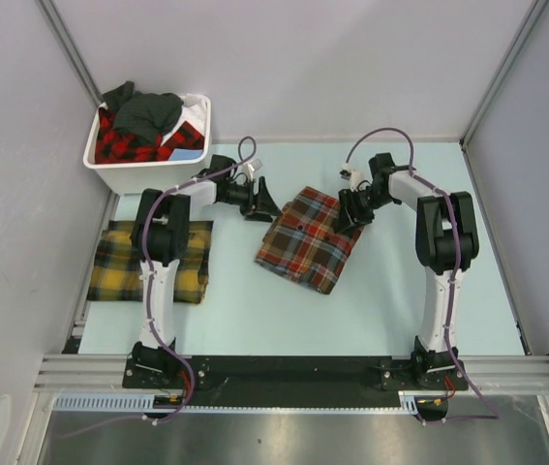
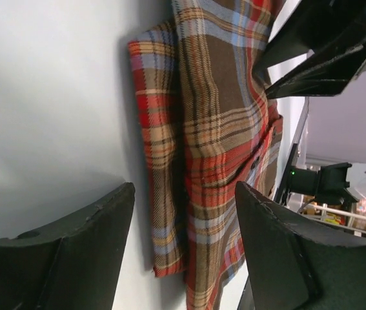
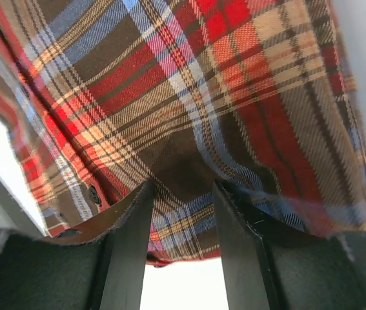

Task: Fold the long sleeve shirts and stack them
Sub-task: Fold the shirt

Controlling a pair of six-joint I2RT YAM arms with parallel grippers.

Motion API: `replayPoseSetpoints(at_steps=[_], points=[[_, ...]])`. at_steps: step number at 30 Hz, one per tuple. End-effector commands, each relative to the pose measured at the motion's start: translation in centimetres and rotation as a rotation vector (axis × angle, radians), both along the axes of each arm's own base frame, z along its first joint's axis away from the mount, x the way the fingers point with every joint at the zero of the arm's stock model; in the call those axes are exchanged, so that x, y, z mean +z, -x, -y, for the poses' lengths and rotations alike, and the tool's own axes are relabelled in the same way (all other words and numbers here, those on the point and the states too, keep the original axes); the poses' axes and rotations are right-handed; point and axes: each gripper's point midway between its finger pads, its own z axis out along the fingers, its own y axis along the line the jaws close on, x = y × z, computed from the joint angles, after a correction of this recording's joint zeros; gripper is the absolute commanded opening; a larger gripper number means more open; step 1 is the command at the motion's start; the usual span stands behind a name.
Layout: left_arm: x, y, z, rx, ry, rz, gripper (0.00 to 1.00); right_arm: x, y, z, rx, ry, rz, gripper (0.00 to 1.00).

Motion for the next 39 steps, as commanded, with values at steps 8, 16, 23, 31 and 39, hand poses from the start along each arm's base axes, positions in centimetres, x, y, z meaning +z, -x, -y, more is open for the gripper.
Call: replayPoseSetpoints(at_steps=[8,16,23,31,39], points=[[-3.4,2.1,2.7,-0.009,-0.003,-0.126,0.59,-0.9,-2.0,1.2,-0.015,0.008,0.003,0.48],[-1.7,1.0,4.5,-0.011,0.098,-0.086,0.49,-0.5,-2.2,1.1,-0.013,0.005,0.012,0.49],[1.2,-0.4,4.4,-0.002,0.132,0.001,0.11,1.1,-2.9,2.3,-0.054,0.002,0.030,0.50],[9.7,-1.7,2.7,-0.101,-0.017,0.276,0.00,3.5,-2.7,5.3,-0.192,-0.059,0.037,0.49],[14.5,-3.4,0.3,-0.117,-0.225,0.556,0.00,6.3,-1.3,7.9,-0.299,-0.153,0.061,0.49]])
